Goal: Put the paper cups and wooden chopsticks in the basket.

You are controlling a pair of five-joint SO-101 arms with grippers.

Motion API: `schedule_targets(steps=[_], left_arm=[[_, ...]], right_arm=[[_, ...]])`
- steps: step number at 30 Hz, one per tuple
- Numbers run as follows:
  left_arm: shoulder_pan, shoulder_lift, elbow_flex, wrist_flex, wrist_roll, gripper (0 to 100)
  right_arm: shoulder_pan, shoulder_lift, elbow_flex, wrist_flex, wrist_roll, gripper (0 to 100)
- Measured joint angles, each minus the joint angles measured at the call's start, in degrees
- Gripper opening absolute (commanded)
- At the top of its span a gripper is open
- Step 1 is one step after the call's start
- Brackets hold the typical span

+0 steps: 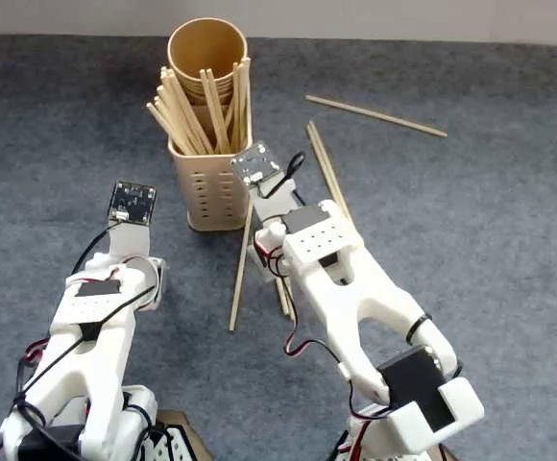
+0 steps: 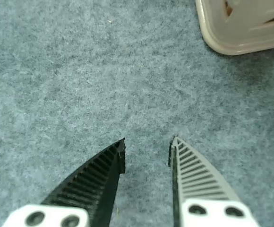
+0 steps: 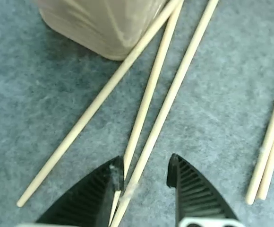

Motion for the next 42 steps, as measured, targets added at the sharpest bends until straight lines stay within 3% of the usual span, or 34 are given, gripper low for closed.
schedule_targets(steps=[13, 17, 24, 33, 42], left_arm=[[0.0, 0.0, 0.0, 0.0, 0.0, 18], [-0.9, 0.0, -1.1, 0.4, 0.0, 18], [-4.9, 0.0, -6.9, 10.0, 3.3, 18], [-4.8, 0.0, -3.7, 3.6, 3.4, 18], [-4.0, 0.0, -3.5, 3.0, 3.4, 18]], right_arm=[[-1.6, -26.3, 19.3, 0.6, -3.1, 16.3], [-1.7, -25.3, 20.3, -1.5, -3.1, 16.3], [-1.8, -15.6, 20.3, -8.2, -3.1, 16.3], [-1.8, -11.5, 20.3, -12.1, -3.1, 16.3], [-3.6, -11.7, 20.0, -11.9, -3.1, 16.3]])
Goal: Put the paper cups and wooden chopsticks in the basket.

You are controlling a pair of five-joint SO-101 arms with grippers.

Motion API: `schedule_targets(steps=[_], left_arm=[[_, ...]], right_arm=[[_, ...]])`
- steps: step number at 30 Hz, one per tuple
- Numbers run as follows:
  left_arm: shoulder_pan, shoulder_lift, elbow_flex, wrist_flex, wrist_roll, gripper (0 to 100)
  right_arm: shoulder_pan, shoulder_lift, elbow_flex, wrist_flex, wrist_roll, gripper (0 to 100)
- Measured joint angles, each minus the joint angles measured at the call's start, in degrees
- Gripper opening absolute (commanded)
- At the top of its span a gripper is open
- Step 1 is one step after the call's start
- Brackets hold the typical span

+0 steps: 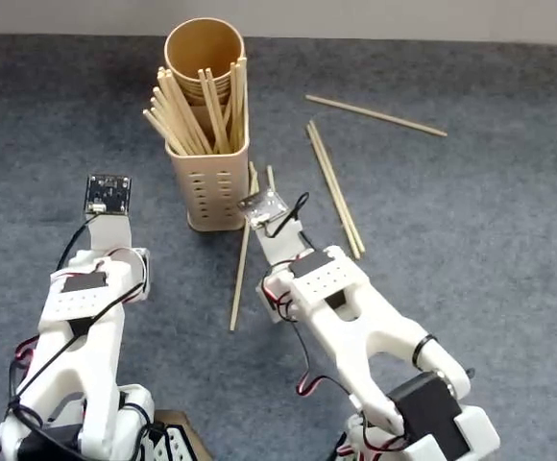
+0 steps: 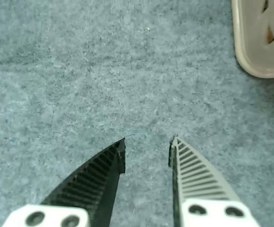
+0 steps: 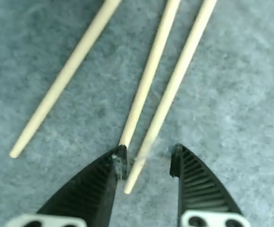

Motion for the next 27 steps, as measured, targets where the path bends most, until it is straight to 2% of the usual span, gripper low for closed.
schedule_targets(steps=[5, 11, 21, 25, 27], left_arm=[[0.3, 0.0, 0.0, 0.0, 0.0, 18], [0.3, 0.0, 0.0, 0.0, 0.0, 18], [0.3, 0.0, 0.0, 0.0, 0.0, 18], [0.3, 0.0, 0.0, 0.0, 0.0, 18], [0.3, 0.0, 0.0, 0.0, 0.0, 18]], right_arm=[[-2.7, -3.5, -0.1, 0.4, 0.0, 16.3], [-2.4, -3.8, -3.6, 0.4, 0.0, 16.3], [-2.1, 12.4, -10.9, -2.5, 0.2, 16.3], [-2.1, 14.6, -12.4, -2.6, 2.3, 16.2], [-2.0, 14.9, -12.7, -2.3, 2.6, 11.8]])
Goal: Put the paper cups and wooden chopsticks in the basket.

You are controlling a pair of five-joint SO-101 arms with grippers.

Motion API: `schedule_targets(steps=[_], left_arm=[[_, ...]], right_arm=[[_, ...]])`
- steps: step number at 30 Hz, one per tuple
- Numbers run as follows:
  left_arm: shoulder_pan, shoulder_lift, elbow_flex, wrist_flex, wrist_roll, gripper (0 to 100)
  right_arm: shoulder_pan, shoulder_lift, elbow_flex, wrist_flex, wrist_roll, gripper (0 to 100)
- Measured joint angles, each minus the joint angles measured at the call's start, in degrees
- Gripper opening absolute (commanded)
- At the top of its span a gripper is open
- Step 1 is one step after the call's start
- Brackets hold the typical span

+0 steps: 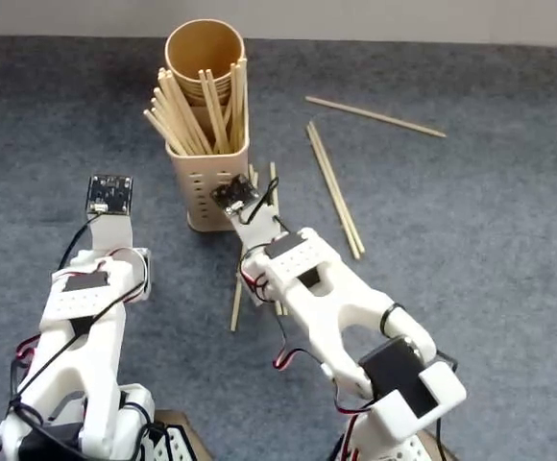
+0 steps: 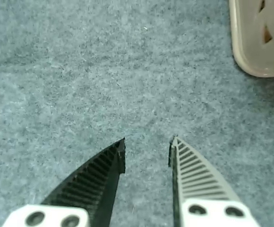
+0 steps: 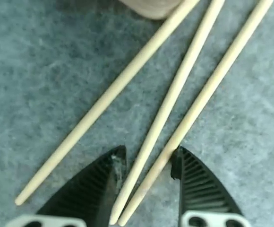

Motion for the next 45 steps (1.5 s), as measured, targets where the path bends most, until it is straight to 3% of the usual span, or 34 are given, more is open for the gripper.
schedule_targets(steps=[2, 14, 23, 28, 33, 45], left_arm=[[0.0, 0.0, 0.0, 0.0, 0.0, 18], [0.0, 0.0, 0.7, -0.1, 0.0, 18], [0.0, 0.0, 1.0, -0.6, 0.0, 18], [0.2, 0.0, 1.2, -1.9, 0.0, 18], [0.7, 0.0, 2.1, -2.2, 0.0, 18], [2.4, 0.0, 2.5, -2.2, -2.9, 18]], right_arm=[[0.2, 0.1, -0.3, 0.8, 0.2, 0.0], [9.1, -3.0, -0.8, 6.4, 0.2, 0.5], [14.6, -39.7, -0.5, 16.2, 0.3, 0.5], [14.6, -52.5, -4.7, 13.6, 0.3, 0.5], [13.0, -46.4, -18.7, 6.9, 0.2, 0.5], [1.6, -6.9, -50.4, -5.6, 0.2, 0.5]])
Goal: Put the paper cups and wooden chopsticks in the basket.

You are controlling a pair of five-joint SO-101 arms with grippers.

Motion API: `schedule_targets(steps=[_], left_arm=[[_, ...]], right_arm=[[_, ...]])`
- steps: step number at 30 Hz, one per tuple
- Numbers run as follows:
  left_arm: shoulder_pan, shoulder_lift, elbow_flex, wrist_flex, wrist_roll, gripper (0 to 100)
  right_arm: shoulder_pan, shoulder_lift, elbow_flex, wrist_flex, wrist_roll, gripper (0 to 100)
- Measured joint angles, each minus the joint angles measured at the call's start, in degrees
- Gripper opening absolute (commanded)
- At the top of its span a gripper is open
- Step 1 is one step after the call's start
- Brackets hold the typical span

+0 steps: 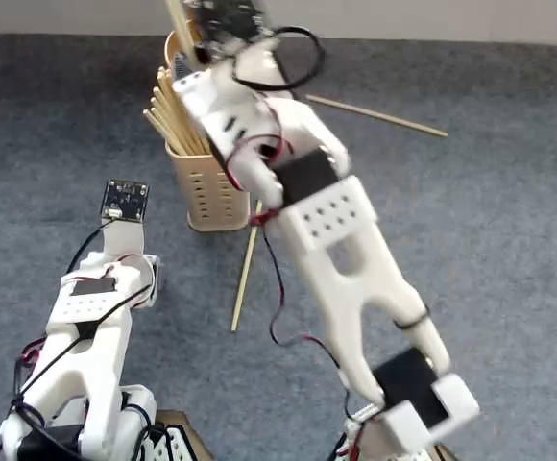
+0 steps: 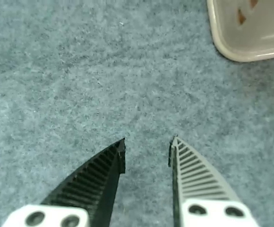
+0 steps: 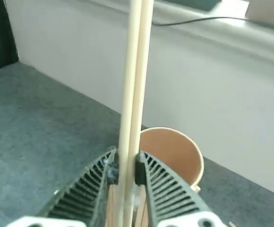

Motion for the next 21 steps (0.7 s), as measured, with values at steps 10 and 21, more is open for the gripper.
schedule_targets(steps=[10, 21], left_arm=[[0.0, 0.0, 0.0, 0.0, -0.1, 18], [0.0, 0.0, 0.0, 0.0, -0.1, 18]], right_arm=[[2.3, 8.3, 3.2, -6.4, -8.7, 0.9], [3.4, -11.9, 36.9, -25.6, -6.9, 14.6]])
